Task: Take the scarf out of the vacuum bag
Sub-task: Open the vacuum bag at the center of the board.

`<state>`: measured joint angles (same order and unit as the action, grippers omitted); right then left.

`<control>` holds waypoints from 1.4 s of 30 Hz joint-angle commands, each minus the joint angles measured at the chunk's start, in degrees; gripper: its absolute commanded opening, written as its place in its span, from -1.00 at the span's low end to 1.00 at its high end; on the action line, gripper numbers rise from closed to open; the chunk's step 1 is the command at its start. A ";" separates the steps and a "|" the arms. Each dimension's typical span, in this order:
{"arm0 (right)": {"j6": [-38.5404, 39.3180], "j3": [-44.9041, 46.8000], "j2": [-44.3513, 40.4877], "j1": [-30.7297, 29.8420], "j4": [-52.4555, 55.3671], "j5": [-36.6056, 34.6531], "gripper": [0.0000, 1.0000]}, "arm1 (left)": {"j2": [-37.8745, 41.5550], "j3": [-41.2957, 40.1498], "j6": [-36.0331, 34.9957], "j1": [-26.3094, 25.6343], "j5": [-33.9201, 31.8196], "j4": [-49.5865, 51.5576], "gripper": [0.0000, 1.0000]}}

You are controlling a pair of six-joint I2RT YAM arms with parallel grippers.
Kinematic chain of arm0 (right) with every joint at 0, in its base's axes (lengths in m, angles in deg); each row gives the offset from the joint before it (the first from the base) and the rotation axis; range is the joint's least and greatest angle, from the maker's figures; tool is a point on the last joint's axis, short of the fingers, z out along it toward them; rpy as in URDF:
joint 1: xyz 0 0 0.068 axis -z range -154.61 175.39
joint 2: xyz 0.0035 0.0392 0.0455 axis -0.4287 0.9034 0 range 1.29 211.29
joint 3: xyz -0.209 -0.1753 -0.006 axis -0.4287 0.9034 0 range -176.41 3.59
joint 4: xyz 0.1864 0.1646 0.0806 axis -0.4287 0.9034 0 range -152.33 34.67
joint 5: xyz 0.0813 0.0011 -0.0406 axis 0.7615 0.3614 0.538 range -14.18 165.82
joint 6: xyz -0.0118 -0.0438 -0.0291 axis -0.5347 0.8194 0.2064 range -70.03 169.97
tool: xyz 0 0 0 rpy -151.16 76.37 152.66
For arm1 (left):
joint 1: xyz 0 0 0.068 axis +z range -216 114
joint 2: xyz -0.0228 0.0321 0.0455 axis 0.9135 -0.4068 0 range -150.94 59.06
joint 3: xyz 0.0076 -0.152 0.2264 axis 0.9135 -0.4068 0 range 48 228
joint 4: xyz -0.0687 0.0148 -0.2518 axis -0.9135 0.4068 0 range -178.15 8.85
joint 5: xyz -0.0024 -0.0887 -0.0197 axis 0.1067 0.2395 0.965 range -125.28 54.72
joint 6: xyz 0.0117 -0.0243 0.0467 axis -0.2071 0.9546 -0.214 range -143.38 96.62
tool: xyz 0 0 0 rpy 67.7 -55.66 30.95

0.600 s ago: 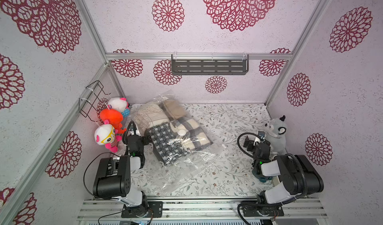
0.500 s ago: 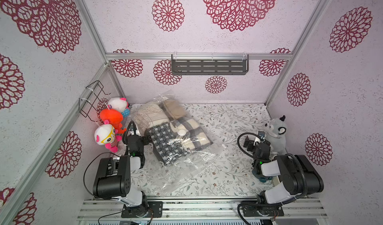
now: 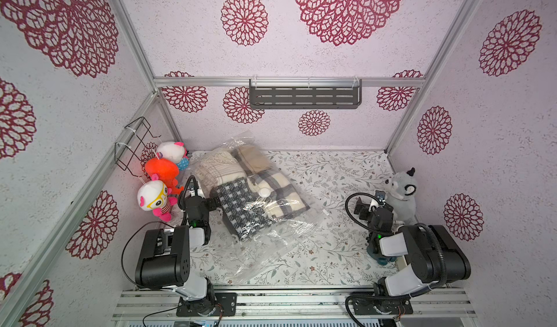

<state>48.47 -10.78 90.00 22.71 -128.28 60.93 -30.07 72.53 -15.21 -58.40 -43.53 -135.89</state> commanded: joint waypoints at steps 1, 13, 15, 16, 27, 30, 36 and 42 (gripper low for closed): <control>0.27 -0.37 -0.80 0.14 -2.25 -0.18 0.98 | 0.29 0.13 -0.77 -0.15 0.16 -1.37 0.95; 0.21 0.14 -2.85 0.04 -1.82 -0.99 0.98 | 1.91 -0.32 -0.61 -0.17 -0.21 -1.15 0.95; 0.18 -0.19 -6.66 0.04 2.17 -1.04 0.98 | 5.57 -0.53 -0.39 -0.49 -0.32 2.28 0.95; 0.22 -0.61 -8.72 0.04 4.58 -1.00 0.98 | 7.27 -0.33 -0.43 -0.94 -1.46 4.29 0.95; -14.47 -13.90 -26.47 0.13 39.90 8.95 0.98 | 22.22 4.87 6.43 -3.76 7.21 20.38 0.95; -26.54 -12.63 -29.07 0.64 41.53 10.52 0.98 | 25.57 4.41 17.93 -4.34 8.93 19.98 0.95; -29.70 -8.42 -34.52 0.60 38.31 32.02 0.98 | 32.73 0.16 31.43 -3.69 25.16 16.87 0.95; -27.13 -9.94 -35.19 -5.08 45.64 34.11 0.98 | 26.54 4.67 39.66 -6.23 39.09 12.19 0.95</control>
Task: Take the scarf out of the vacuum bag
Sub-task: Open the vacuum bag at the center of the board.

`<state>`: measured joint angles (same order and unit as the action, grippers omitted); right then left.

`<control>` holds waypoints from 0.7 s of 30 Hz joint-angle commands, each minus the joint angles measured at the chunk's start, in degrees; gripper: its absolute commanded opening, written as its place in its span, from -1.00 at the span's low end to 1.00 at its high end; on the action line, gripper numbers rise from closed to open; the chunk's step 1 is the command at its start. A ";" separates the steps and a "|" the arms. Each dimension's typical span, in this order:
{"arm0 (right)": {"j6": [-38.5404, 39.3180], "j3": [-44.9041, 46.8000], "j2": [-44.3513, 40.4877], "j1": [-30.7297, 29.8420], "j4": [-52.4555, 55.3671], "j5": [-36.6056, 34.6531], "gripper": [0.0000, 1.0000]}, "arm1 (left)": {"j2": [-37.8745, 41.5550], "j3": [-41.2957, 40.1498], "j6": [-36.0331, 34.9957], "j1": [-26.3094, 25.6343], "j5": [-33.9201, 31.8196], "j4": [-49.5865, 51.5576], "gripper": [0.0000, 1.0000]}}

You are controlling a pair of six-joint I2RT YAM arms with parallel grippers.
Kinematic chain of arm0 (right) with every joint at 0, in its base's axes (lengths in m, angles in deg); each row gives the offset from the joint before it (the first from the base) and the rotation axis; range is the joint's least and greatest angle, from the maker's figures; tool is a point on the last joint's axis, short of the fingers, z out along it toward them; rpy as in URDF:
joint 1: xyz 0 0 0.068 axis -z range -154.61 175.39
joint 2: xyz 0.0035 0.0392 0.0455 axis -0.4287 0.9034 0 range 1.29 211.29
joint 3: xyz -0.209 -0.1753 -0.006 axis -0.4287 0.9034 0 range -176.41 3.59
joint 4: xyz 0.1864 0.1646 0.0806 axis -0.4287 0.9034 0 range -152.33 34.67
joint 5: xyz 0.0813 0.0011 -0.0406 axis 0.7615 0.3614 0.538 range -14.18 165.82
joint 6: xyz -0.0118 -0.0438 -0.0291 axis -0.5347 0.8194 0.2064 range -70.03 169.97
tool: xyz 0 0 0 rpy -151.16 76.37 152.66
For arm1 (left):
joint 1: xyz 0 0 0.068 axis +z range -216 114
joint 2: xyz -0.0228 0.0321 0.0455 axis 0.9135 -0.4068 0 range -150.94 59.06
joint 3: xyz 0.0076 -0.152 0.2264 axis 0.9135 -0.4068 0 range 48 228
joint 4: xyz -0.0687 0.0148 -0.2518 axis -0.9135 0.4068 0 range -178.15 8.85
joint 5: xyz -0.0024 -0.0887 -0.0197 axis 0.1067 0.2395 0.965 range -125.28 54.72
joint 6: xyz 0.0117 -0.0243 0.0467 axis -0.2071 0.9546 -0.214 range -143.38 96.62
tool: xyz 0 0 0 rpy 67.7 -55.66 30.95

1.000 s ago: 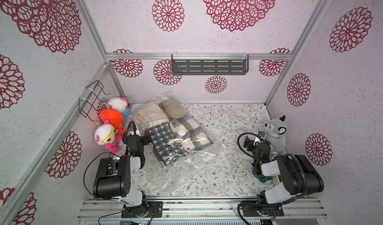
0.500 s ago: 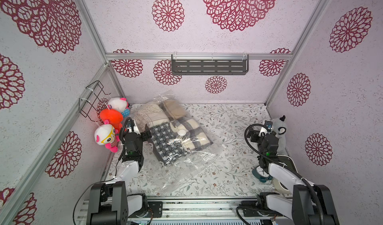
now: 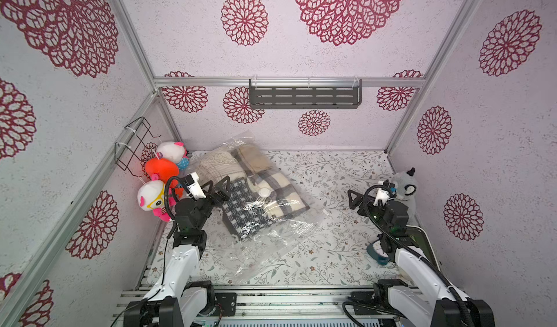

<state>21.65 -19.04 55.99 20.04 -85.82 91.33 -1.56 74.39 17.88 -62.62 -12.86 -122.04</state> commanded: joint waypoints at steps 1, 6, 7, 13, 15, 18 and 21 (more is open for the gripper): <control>0.04 -1.80 -1.44 -3.71 4.78 2.23 0.98 | -2.08 4.66 2.87 -4.72 6.96 3.39 0.95; -0.77 -0.22 -3.61 -7.39 11.12 -0.36 0.98 | -1.73 14.50 -15.23 -25.39 -16.38 36.02 0.96; -1.34 0.60 -4.16 -7.47 11.06 0.91 0.98 | -2.97 16.18 -16.66 -29.15 -20.28 40.75 0.96; -3.90 4.21 -10.53 -7.46 12.81 2.61 0.97 | -12.03 15.84 -20.90 -44.36 -33.70 43.02 0.78; -4.50 4.90 -11.94 -7.36 13.94 3.55 0.97 | -15.53 16.27 -22.42 -49.95 -38.21 43.64 0.80; -4.94 6.53 -14.04 -7.39 14.86 4.96 0.97 | -20.44 16.54 -22.33 -55.81 -41.32 41.63 0.86; -4.98 8.10 -17.55 -7.40 17.32 4.09 0.97 | -26.27 19.91 -21.40 -62.20 -46.21 41.54 0.95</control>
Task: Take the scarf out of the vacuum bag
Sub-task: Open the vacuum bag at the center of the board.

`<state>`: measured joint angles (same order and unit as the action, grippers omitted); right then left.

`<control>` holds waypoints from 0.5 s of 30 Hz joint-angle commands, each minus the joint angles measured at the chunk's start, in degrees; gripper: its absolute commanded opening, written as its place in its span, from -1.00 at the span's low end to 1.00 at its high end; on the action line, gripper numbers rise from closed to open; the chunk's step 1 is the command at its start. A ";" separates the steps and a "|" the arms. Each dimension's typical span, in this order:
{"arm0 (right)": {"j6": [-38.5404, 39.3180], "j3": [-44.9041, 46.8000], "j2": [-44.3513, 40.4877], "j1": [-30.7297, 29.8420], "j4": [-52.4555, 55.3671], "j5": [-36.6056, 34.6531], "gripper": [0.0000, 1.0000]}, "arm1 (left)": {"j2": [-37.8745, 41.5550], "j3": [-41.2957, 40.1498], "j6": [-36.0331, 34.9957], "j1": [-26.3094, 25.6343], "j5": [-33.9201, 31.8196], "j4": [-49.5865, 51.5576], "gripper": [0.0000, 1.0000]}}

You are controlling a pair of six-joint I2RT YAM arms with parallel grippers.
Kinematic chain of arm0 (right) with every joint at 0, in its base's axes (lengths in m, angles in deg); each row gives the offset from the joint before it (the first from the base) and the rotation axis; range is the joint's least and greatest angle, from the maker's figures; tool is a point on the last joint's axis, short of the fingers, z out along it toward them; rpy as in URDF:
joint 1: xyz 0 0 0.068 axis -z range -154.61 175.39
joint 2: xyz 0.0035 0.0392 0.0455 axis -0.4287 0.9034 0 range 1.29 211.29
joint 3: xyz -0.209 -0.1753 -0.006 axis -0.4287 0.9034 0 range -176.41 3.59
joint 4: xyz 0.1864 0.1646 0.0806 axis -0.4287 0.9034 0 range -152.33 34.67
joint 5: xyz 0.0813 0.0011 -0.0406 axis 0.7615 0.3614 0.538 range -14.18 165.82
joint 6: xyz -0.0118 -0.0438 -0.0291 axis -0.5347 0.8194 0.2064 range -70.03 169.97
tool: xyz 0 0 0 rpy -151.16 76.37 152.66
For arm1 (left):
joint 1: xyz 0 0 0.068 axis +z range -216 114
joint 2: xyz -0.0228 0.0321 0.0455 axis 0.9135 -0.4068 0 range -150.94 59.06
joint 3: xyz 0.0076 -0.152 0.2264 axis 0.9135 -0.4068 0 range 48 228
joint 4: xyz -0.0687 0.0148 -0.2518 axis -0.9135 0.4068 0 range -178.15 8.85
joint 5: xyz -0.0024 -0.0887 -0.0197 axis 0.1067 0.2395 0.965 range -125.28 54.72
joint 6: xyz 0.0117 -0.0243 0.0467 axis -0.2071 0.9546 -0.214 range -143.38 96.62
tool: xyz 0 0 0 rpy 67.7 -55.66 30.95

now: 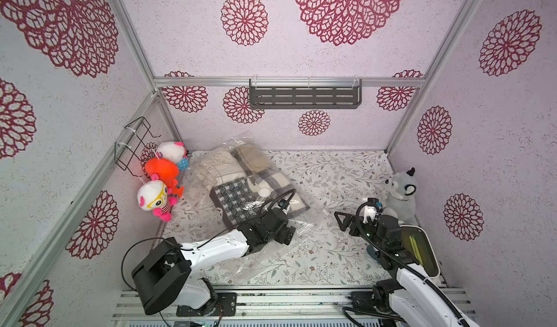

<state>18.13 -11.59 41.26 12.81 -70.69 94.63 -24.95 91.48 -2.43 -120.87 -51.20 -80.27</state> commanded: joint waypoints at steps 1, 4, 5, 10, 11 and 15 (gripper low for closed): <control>-1.81 1.22 -4.39 -0.15 2.82 0.05 0.97 | -4.80 4.07 -1.32 -5.98 -10.63 -0.32 0.98; -1.80 2.19 -6.89 -0.08 5.00 -1.92 0.97 | -11.05 6.46 -0.06 -8.06 -13.34 -1.24 0.95; -1.84 2.42 -6.89 -0.07 4.73 -1.94 0.97 | -13.56 7.80 0.82 -8.36 -14.10 0.02 0.95; -3.57 4.41 -2.89 -0.06 -1.70 2.18 0.97 | -20.03 12.22 3.34 -9.91 -23.29 5.11 0.95; -3.36 4.46 -2.18 -0.05 -1.83 1.97 0.97 | -20.31 12.58 3.67 -10.11 -24.57 5.98 0.95; -2.47 4.76 -1.84 0.01 -1.01 0.45 0.97 | -23.28 13.95 5.42 -11.17 -28.03 8.31 0.88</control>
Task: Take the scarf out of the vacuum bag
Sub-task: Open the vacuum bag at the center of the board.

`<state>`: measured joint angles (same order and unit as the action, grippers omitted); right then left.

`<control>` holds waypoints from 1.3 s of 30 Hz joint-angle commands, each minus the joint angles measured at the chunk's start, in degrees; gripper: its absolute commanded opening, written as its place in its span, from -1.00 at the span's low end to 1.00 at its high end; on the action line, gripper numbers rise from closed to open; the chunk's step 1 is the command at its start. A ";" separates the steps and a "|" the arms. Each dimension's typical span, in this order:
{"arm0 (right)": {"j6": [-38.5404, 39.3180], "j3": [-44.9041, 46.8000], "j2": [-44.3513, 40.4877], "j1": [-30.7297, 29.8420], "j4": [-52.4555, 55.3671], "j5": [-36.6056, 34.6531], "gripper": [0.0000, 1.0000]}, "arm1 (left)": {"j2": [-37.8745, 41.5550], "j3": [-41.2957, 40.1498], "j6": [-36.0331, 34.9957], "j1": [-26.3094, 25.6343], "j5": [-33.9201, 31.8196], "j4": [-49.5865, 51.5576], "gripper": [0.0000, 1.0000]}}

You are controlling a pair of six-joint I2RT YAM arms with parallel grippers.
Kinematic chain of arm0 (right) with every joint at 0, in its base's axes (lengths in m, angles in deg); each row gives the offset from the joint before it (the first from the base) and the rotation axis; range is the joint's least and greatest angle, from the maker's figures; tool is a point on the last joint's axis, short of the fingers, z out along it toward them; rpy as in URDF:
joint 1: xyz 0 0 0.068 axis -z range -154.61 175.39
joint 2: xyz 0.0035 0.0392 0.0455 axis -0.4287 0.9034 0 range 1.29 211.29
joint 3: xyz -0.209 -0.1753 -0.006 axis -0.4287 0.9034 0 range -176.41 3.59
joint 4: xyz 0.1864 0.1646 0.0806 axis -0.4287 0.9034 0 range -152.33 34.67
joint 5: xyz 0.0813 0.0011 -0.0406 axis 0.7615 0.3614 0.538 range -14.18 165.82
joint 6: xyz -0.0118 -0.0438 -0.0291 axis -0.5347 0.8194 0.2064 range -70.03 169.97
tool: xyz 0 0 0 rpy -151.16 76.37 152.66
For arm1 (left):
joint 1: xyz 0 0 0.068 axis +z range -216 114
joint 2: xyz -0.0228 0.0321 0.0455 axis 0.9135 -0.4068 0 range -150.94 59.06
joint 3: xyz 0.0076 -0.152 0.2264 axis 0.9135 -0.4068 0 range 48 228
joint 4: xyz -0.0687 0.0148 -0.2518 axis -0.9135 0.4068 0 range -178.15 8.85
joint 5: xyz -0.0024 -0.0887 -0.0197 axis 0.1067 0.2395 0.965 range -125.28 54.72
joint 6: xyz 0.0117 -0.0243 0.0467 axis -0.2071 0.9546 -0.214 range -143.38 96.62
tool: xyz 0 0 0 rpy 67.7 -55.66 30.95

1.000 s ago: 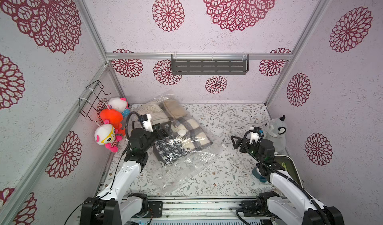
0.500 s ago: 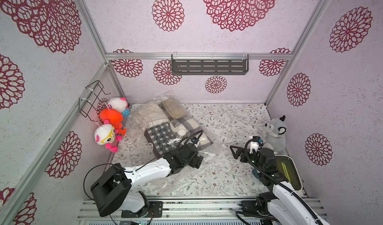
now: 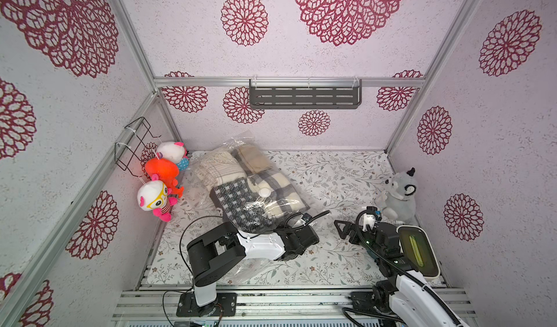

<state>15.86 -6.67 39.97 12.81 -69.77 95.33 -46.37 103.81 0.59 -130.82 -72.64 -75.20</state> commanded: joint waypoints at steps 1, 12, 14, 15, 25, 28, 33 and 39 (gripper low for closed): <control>-0.25 -0.07 -0.98 0.04 -1.81 -0.42 0.97 | -2.89 1.92 2.74 -1.40 -7.76 3.76 0.79; -5.19 6.14 -6.21 -6.09 -11.09 5.44 0.73 | 6.29 4.28 -2.74 -0.12 -3.50 4.28 -1.00; -6.53 6.87 -6.20 -9.50 -14.16 5.55 0.71 | 6.58 7.33 -4.28 0.02 -4.34 6.53 -1.00; -7.04 6.92 -5.70 -11.37 -15.51 5.05 0.71 | 6.55 9.27 -4.37 0.04 -5.91 9.02 -1.00; -10.21 0.26 17.84 -28.60 -35.44 -9.22 0.76 | 12.71 16.70 -7.80 3.42 -2.09 15.18 -1.00; -10.90 -3.43 30.17 -30.56 -46.81 -7.38 0.75 | 13.72 17.50 -7.43 5.61 2.47 13.06 -1.00; -13.31 -13.47 46.85 -29.98 -53.02 -4.22 0.62 | 10.81 22.46 -7.31 8.36 6.22 14.93 -1.00; -21.58 -14.75 59.84 -20.94 -62.46 -2.20 0.39 | 10.04 22.68 -4.84 13.35 13.49 13.16 -1.00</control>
<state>-0.97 -21.14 96.47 -11.43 -124.50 92.38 -35.88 125.97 -5.57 -119.58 -64.42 -60.23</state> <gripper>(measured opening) 0.696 0.050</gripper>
